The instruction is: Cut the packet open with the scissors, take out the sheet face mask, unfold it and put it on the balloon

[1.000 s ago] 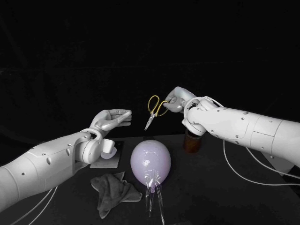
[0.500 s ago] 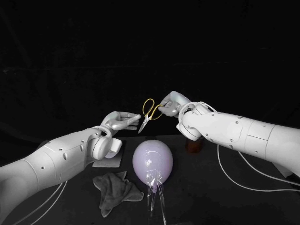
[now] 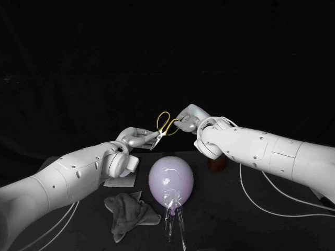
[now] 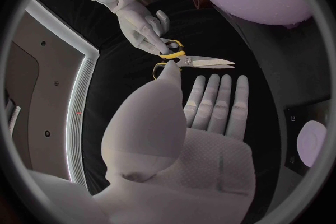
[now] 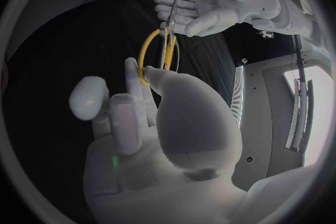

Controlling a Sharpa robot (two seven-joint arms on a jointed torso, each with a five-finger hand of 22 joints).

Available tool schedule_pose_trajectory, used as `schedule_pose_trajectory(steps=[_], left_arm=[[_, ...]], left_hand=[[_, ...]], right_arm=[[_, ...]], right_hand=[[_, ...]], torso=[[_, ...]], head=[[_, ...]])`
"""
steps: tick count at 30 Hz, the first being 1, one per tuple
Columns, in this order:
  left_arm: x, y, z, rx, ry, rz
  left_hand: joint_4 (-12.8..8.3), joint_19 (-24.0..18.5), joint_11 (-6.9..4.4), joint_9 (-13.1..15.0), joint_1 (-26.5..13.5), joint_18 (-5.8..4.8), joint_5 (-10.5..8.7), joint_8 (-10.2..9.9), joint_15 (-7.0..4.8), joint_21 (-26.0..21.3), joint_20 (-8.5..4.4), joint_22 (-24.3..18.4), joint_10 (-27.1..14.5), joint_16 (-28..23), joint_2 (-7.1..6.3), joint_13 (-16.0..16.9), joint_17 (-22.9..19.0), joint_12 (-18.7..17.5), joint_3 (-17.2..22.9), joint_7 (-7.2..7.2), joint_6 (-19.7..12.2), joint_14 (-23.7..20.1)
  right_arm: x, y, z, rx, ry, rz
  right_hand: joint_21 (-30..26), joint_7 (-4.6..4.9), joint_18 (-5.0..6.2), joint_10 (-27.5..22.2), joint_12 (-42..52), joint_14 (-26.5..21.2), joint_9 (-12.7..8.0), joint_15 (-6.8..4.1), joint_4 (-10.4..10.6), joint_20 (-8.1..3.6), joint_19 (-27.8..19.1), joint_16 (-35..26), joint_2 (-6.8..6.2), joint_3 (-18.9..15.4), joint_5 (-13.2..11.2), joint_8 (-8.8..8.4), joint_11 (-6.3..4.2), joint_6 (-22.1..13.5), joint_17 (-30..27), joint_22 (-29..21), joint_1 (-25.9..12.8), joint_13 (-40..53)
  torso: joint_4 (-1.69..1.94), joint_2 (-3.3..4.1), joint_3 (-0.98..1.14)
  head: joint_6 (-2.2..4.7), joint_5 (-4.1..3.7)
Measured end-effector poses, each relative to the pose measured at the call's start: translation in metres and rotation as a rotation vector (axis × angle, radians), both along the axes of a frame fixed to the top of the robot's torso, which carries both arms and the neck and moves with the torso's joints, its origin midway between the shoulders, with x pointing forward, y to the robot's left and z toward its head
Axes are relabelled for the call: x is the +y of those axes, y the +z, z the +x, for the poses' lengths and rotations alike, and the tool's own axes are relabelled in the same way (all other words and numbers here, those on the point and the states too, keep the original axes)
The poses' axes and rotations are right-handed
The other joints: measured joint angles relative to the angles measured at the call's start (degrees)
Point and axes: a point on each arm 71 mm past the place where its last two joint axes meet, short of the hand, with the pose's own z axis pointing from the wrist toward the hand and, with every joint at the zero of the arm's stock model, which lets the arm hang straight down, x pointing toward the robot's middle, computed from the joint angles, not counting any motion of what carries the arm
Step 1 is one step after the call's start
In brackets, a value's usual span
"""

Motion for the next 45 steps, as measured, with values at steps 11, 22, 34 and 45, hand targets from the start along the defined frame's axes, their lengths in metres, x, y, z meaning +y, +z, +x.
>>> schedule_pose_trajectory(steps=[11, 22, 34, 45], left_arm=[[-0.007, 0.001, -0.002, 0.0, -0.001, 0.001], [-0.011, 0.002, -0.004, 0.002, -0.021, -0.005], [-0.011, 0.002, -0.005, 0.008, -0.042, -0.011], [-0.01, 0.002, -0.005, 0.013, -0.056, -0.016]], left_hand=[[0.0, -0.01, -0.72, 0.29, 1.22, 0.0, 0.0, 0.53, -0.22, 0.0, 0.0, -0.15, 1.13, 0.0, 0.61, 0.0, -0.34, 0.0, -0.47, 0.01, 0.99, 0.22], [0.01, -0.54, -0.68, 0.62, 3.13, 0.0, 0.0, 1.36, -0.22, -0.76, 0.08, -0.22, 2.6, -0.39, 2.15, 0.04, -0.65, 0.01, -0.77, -0.53, 2.61, 0.22], [-1.43, 2.16, -3.18, 0.98, 11.9, 1.64, 0.0, 2.5, -2.71, 0.83, -0.11, 0.49, 7.69, 2.32, 5.55, 0.02, 0.61, 0.62, 5.96, -1.0, 6.52, 6.59], [-0.41, 2.15, -3.67, 2.07, 13.09, 2.04, -0.11, 4.05, -3.69, 1.35, -0.11, 0.5, 11.06, 2.89, 4.78, -0.01, 1.68, -0.05, 14.82, -1.71, 9.09, 8.81]], right_arm=[[0.009, -0.006, -0.003, 0.013, 0.022, 0.016], [0.011, -0.008, -0.004, 0.014, 0.033, 0.021], [0.012, -0.009, -0.004, 0.013, 0.036, 0.022], [0.011, -0.009, -0.004, 0.014, 0.037, 0.023]], right_hand=[[1.78, 0.0, -0.05, 0.11, 0.0, -0.13, 0.19, -0.12, -0.3, 0.17, 1.48, 0.01, -0.29, 0.3, 0.22, 0.0, -0.11, 0.0, 0.38, 2.53, -0.29, -0.01], [1.78, 0.0, -0.08, 0.12, -0.09, -0.21, 0.39, -0.2, -0.71, 0.18, 1.47, 0.17, -0.29, 0.7, 0.21, 0.0, -0.13, 0.0, 0.51, 2.72, -0.29, -0.02], [1.77, 0.0, -0.42, 0.2, -0.1, -0.28, 0.39, -0.13, -0.71, 0.18, 1.46, 0.13, -0.53, 0.71, 0.21, 0.0, -0.21, 0.0, 0.68, 2.88, -0.53, -0.03], [2.0, 0.0, -0.43, 0.3, -0.11, -0.08, 0.41, -0.32, -0.7, 0.19, 1.45, 0.19, -0.61, 0.7, 0.19, 0.0, -0.31, 0.0, 0.62, 2.86, -0.61, -0.04]], torso=[[0.03, 0.03, -0.03], [0.01, 0.04, -0.02], [-0.01, 0.01, 0.0], [-0.01, -0.01, 0.01]], head=[[-0.68, 0.14], [-1.17, 0.09], [-0.99, -0.35], [-1.17, -0.31]])
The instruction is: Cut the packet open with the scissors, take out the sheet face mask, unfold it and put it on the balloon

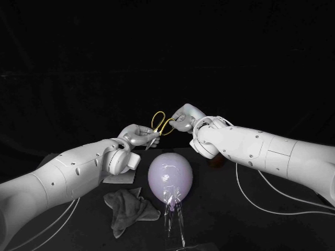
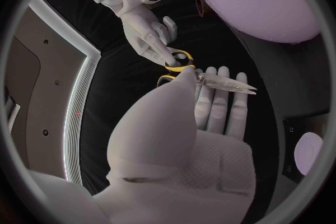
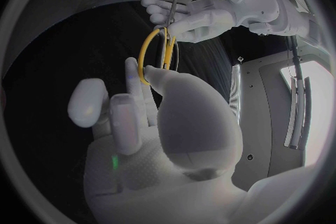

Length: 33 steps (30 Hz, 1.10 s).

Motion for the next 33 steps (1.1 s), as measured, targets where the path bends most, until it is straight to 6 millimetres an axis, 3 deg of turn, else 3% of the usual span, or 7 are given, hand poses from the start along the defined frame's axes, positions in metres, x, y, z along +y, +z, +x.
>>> schedule_pose_trajectory(steps=[4, 9, 13, 18, 29, 32, 33], left_arm=[[0.0, 0.0, 0.0, 0.001, -0.003, -0.001], [0.001, 0.0, 0.0, 0.002, -0.002, 0.0], [0.002, -0.001, 0.0, 0.003, -0.002, 0.0], [0.004, -0.001, 0.0, 0.005, -0.005, 0.0], [0.01, -0.002, 0.0, 0.015, -0.01, 0.005], [0.013, -0.003, 0.0, 0.02, -0.012, 0.009], [0.015, -0.004, 0.0, 0.022, -0.013, 0.01]], left_hand=[[1.78, 0.0, -0.07, 0.78, -0.64, 0.73, 0.05, 0.66, -0.13, 0.19, 0.0, 0.11, 0.71, 0.05, -0.97, 0.0, 0.4, -0.03, 3.06, -0.1, 0.1, 0.56], [1.52, 0.0, -0.2, 2.0, -2.44, 0.73, 0.05, 1.78, -0.42, 0.6, 0.0, 0.29, 1.44, 0.28, -2.36, 0.01, 0.95, -0.13, 7.55, -0.31, 0.29, 1.04], [0.89, -0.01, -0.18, 2.85, -4.35, 0.73, 0.04, 2.47, -0.63, 0.87, 0.0, 0.35, 1.88, 0.28, -3.07, 0.01, 1.38, -0.18, 10.22, -0.32, 0.27, 1.25], [1.22, -0.01, -0.3, 3.25, -5.77, 0.72, 0.04, 3.22, -0.51, 1.1, 0.0, 0.4, 2.37, 0.28, -3.48, 0.01, 1.79, -0.18, 10.85, -0.32, 0.26, 1.53], [-0.07, -0.01, -0.73, 3.31, -7.48, 0.7, 0.22, 3.94, -0.73, 1.48, 0.0, 0.44, 2.97, 0.27, -3.98, 0.01, 2.31, -0.29, 12.75, -0.4, 0.15, 1.75], [-0.07, -0.01, -0.73, 3.32, -7.71, 0.69, 0.23, 3.95, -0.92, 1.48, 0.0, 0.48, 2.97, 0.27, -4.04, 0.01, 2.36, -0.29, 12.75, -0.33, 0.07, 1.94], [-0.07, -0.01, -0.73, 3.36, -7.74, 0.69, 0.24, 3.95, -0.92, 1.48, 0.0, 0.48, 2.97, 0.27, -4.01, 0.01, 2.36, -0.29, 12.75, -0.33, 0.06, 1.94]], right_arm=[[0.0, 0.0, 0.0, 0.003, 0.003, -0.001], [-0.001, 0.0, 0.001, 0.003, 0.012, 0.0], [-0.002, 0.0, 0.003, 0.001, 0.023, 0.006], [-0.005, 0.001, 0.004, -0.009, 0.052, 0.022], [-0.041, 0.005, -0.001, -0.045, 0.102, 0.055], [-0.056, 0.009, -0.004, -0.065, 0.114, 0.057], [-0.061, 0.011, -0.006, -0.075, 0.123, 0.056]], right_hand=[[0.0, 0.0, -0.01, 0.0, 0.0, 0.0, 0.14, 0.0, -0.1, 0.0, 0.0, 0.07, -0.11, 0.09, 0.0, 0.0, 0.0, 0.0, -0.06, -0.06, -0.11, 0.0], [-4.58, 1.33, 0.32, -2.99, 0.04, -0.08, 0.14, 0.78, -0.58, 0.66, -3.69, -2.1, -2.79, -0.09, 0.87, -1.08, 0.5, -2.78, -5.22, -5.95, -2.79, -0.43], [-22.58, 3.09, 4.46, -9.36, 0.04, -10.51, -0.46, 2.92, -1.15, 2.16, -19.03, -19.45, -4.79, -1.18, 1.13, -3.23, 2.63, -5.55, -33.38, -25.69, -4.79, -0.51], [-35.77, 3.8, 4.77, -15.2, 0.03, -26.16, -1.05, 5.24, -1.5, 4.53, -29.94, -39.04, -5.93, -3.77, 0.09, -5.4, 4.44, -8.51, -44.78, -33.26, -5.93, -0.51], [-53.71, 4.06, 4.47, -17.69, 0.04, -34.71, -1.05, 8.97, -2.32, 10.08, -34.47, -59.43, -4.48, -11.19, -0.33, -6.2, 6.31, -9.63, -52.17, -45.65, -4.93, -0.5], [-53.91, 4.05, 4.45, -17.37, 0.23, -31.53, -0.99, 8.47, -3.39, 9.55, -31.97, -59.55, -3.05, -10.91, -0.23, -6.18, 6.03, -8.9, -52.34, -46.28, -3.35, -0.4], [-52.35, 4.07, 4.37, -16.45, 0.63, -26.57, -0.93, 7.81, -4.27, 7.35, -28.46, -57.37, -2.96, -10.55, 0.33, -5.97, 5.49, -8.31, -51.56, -45.8, -2.03, -0.32]], torso=[[0.0, 0.0, -0.01], [0.0, -0.01, 0.0], [0.0, -0.02, -0.01], [0.0, -0.02, -0.01], [-0.05, -0.08, 0.0], [-0.07, -0.08, 0.02], [-0.07, -0.08, 0.03]], head=[[-0.05, 0.0], [-0.14, -0.04], [-0.18, 0.09], [-0.19, 0.19], [-0.17, 0.88], [-0.18, 1.05], [-0.18, 1.12]])
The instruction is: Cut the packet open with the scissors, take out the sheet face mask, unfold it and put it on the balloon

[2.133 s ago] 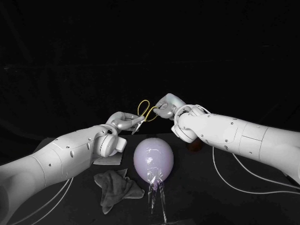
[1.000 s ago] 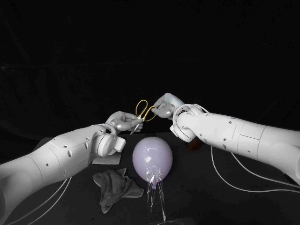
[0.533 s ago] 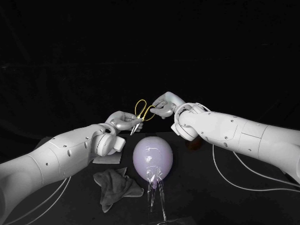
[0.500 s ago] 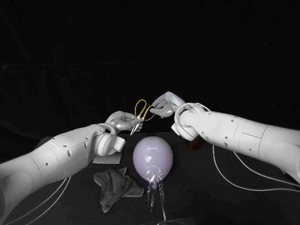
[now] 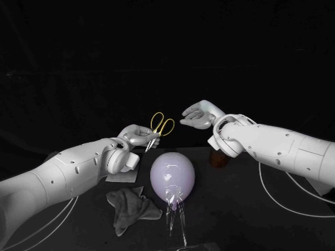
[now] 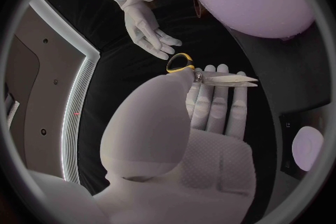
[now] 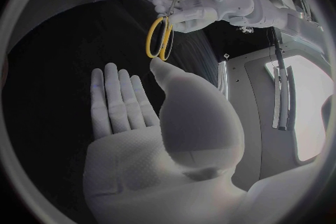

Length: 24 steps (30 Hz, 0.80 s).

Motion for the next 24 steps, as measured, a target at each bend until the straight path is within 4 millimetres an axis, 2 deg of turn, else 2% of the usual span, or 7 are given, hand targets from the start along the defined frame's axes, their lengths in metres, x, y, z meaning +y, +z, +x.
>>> schedule_pose_trajectory(steps=[1, 2, 4, 5, 9, 15, 24], left_arm=[[0.001, 0.0, 0.0, 0.002, -0.002, 0.002], [0.003, -0.001, 0.0, 0.005, -0.005, 0.003], [0.006, -0.002, 0.001, 0.013, -0.016, 0.008], [0.007, -0.002, 0.001, 0.016, -0.022, 0.011], [0.014, -0.004, 0.002, 0.034, -0.051, 0.02], [0.02, -0.006, 0.001, 0.063, -0.101, 0.034], [0.019, -0.008, -0.001, 0.091, -0.156, 0.046]], left_hand=[[0.0, 0.0, 0.0, 0.27, 0.0, 0.0, 0.0, 0.0, 0.0, 0.0, 0.0, 0.0, 0.0, 0.0, 0.0, 0.0, 0.05, 0.0, 0.0, 0.0, -0.01, 0.0], [0.08, 0.0, 0.11, 0.27, -0.29, 0.0, 0.0, 0.04, 0.0, 0.09, 0.0, 0.03, 0.11, 0.0, -0.22, 0.0, 0.16, 0.0, 0.08, 0.0, -0.01, 0.0], [-1.47, 0.0, 0.19, 0.27, -0.84, -0.01, 0.0, 0.36, 0.0, 0.23, 0.0, 0.07, 0.19, 0.0, -0.67, 0.0, 0.24, -0.04, 1.79, 0.0, -0.01, 0.0], [-1.47, 0.0, 0.19, 0.27, -0.94, -0.01, 0.0, 0.47, 0.0, 0.23, 0.0, 0.11, 0.19, 0.0, -0.71, 0.0, 0.29, -0.05, 1.8, 0.0, -0.01, 0.0], [-1.48, 0.64, 0.19, 0.29, -1.61, -0.02, 0.0, 0.53, 0.2, 1.11, 0.01, 0.47, 0.19, 0.0, -0.76, 0.0, 0.6, -0.05, 1.8, -0.07, -0.33, 0.2], [-3.62, 0.96, -0.1, 1.43, -2.83, -0.02, -0.06, 0.87, 0.2, 1.83, -0.07, 0.8, 0.5, 0.0, -1.25, 0.0, 0.84, -0.12, 3.95, 0.0, -0.43, 0.2], [-3.63, 1.34, -0.11, 1.46, -3.42, 0.9, -0.06, 0.9, 0.2, 2.18, -0.09, 0.98, 0.5, 0.0, -1.25, 0.0, 1.01, -0.16, 3.95, 0.0, -0.44, 0.2]], right_arm=[[-0.003, 0.001, -0.002, -0.007, 0.009, -0.002], [-0.005, 0.003, -0.004, -0.014, 0.02, -0.004], [-0.008, 0.006, -0.008, -0.03, 0.05, -0.015], [-0.008, 0.009, -0.01, -0.038, 0.066, -0.021], [-0.001, 0.022, -0.017, -0.082, 0.137, -0.068], [0.023, 0.037, -0.027, -0.174, 0.255, -0.203], [0.072, 0.036, -0.038, -0.3, 0.374, -0.42]], right_hand=[[1.55, -0.15, -0.04, 0.68, 0.27, 3.41, 0.07, -1.1, -0.42, -1.05, 2.87, 1.65, 0.33, 0.31, -0.14, 0.24, -0.65, 0.48, 0.69, 0.69, 0.67, 0.03], [7.5, -0.65, 0.15, 2.44, 0.77, 15.75, 0.18, -3.47, -1.09, -3.59, 12.22, 9.71, 0.85, 0.68, -0.74, 0.6, -1.95, 1.46, 4.31, 3.51, 1.75, 0.11], [13.77, -1.28, 0.37, 3.72, 0.75, 24.5, 0.1, -5.65, -1.61, -5.72, 19.52, 22.17, 0.96, 1.4, -0.75, 0.67, -2.88, 2.55, 14.1, 6.88, 1.85, -0.04], [19.41, -1.58, 0.4, 4.83, 0.53, 25.77, -0.09, -6.0, -1.58, -6.29, 22.64, 32.54, 0.96, 2.2, -0.75, 0.67, -3.17, 3.23, 25.43, 12.15, 1.85, -0.07], [35.98, -1.63, -1.79, 5.76, -0.37, 26.37, -0.59, -6.16, -1.6, -6.51, 28.3, 49.1, -0.17, 4.93, -0.6, 0.2, -3.48, 4.46, 44.23, 30.0, 0.72, -0.07], [45.49, -1.77, -3.0, 5.41, -0.37, 26.37, -0.77, -6.16, -2.0, -5.92, 30.31, 55.24, -1.96, 6.54, -0.4, -0.37, -3.17, 4.62, 51.82, 40.94, 0.04, -0.07], [45.26, -2.19, -3.02, 0.85, -0.6, 26.57, -1.27, -5.74, -2.46, -5.49, 28.21, 55.88, -2.76, 7.01, -0.86, -1.85, -2.94, 2.55, 52.16, 40.66, -0.64, -0.06]], torso=[[0.0, 0.01, -0.01], [-0.02, 0.02, 0.02], [-0.03, 0.06, 0.06], [-0.03, 0.08, 0.07], [-0.03, 0.14, 0.1], [0.03, 0.15, 0.1], [0.2, 0.14, -0.1]], head=[[0.0, 0.04], [0.0, 0.07], [0.05, 0.13], [0.05, 0.15], [-0.03, 0.21], [-0.16, 0.23], [-0.43, -0.08]])
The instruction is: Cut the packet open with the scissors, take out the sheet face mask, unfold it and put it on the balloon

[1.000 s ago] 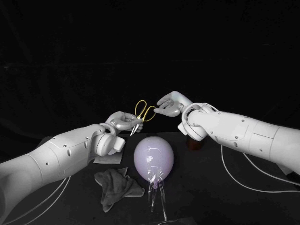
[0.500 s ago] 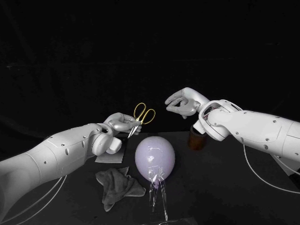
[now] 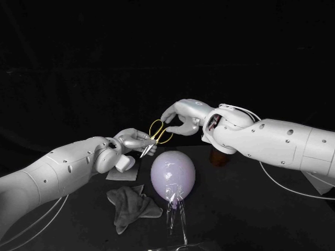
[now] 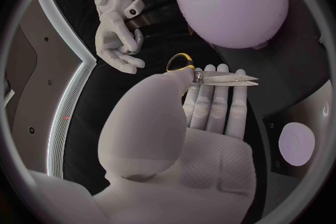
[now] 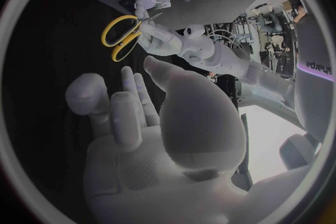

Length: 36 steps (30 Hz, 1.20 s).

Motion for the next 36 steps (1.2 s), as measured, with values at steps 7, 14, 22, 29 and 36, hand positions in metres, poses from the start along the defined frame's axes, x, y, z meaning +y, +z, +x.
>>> schedule_pose_trajectory(steps=[7, 14, 22, 29, 36], left_arm=[[-0.002, -0.001, -0.001, 0.011, -0.024, 0.004], [-0.001, -0.001, -0.002, 0.015, -0.033, 0.005], [0.001, 0.0, -0.004, 0.016, -0.04, 0.005], [0.001, 0.008, -0.005, 0.007, -0.058, 0.007], [-0.003, 0.018, -0.008, -0.008, -0.101, 0.01]], left_hand=[[-0.81, 0.0, -0.1, 0.05, -0.45, 0.0, -0.04, 0.0, 0.0, 0.22, 0.0, 0.07, 0.1, 0.0, -0.43, 0.0, 0.1, -0.02, 0.8, 0.13, -0.14, 0.0], [-1.04, -0.01, -0.1, 0.12, -0.44, -0.02, -0.23, 0.0, 0.01, 0.22, 0.0, 0.13, 0.1, 0.0, -0.43, 0.0, 0.18, -0.06, 1.03, 0.12, -0.29, 0.0], [-1.05, -0.01, -0.1, 0.16, -0.67, -0.04, -0.02, 0.23, 0.01, 0.22, -0.01, 0.12, 0.09, 0.0, -0.2, 0.0, 0.24, -0.18, 1.02, 0.12, -0.3, -0.01], [-1.05, -0.01, -0.09, 0.18, -0.75, -0.05, -0.02, 0.23, 0.01, 0.49, -0.01, 0.23, 0.52, 0.0, -0.12, 0.01, 0.3, -0.17, 1.02, 0.21, -0.6, 0.0], [-1.05, -0.01, -0.1, 0.45, -0.75, -0.06, -0.02, 0.16, 0.02, 0.49, -0.01, 0.23, 0.53, 0.0, -0.12, 0.01, 0.37, 0.02, 1.02, 0.3, -0.72, 0.0]], right_arm=[[0.022, -0.009, -0.001, -0.086, 0.014, -0.119], [0.038, -0.019, -0.005, -0.132, 0.03, -0.184], [0.039, -0.026, 0.0, -0.151, 0.01, -0.251], [0.037, -0.029, 0.005, -0.159, -0.016, -0.295], [0.038, -0.033, 0.007, -0.161, -0.029, -0.329]], right_hand=[[-1.44, -0.08, 0.0, -2.1, 0.0, -0.02, -0.01, 0.42, -0.3, 0.09, -1.33, 0.02, -0.24, -0.98, 0.0, -0.28, 0.48, -0.53, -0.37, -1.89, 0.24, -0.05], [-3.36, -0.89, -0.01, -4.42, 0.0, -0.1, -0.01, -0.41, -0.85, -0.83, -3.09, 0.24, -0.24, -1.53, 0.0, -0.61, -1.02, -1.37, -0.45, -3.71, 0.24, -0.05], [-4.69, -1.29, 0.93, -4.96, 0.0, -0.1, -0.01, -1.16, -0.93, -1.53, -3.79, 0.24, -0.24, -2.09, 0.0, -0.61, -1.57, -1.37, -1.19, -5.36, 0.24, -0.05], [-4.7, -1.46, 0.93, -4.96, 0.0, -0.11, 0.1, -1.16, -0.93, -1.73, -4.0, 0.21, -0.22, -2.09, 0.0, -0.61, -1.57, -1.21, -1.29, -5.38, 0.22, 0.02], [-4.71, -1.83, 0.93, -4.7, 0.21, 0.09, 0.23, -1.38, -0.93, -1.74, -3.99, 0.2, 0.19, -2.09, 0.0, -0.61, -1.85, -0.83, -1.16, -4.71, 0.63, 0.13]], torso=[[-0.03, -0.04, -0.06], [-0.03, -0.04, -0.04], [-0.1, -0.04, -0.03], [-0.1, -0.07, 0.03], [-0.13, -0.12, 0.06]], head=[[0.01, -0.07], [-0.15, 0.13], [-0.42, 0.2], [-0.44, 0.25], [-0.25, 0.21]])
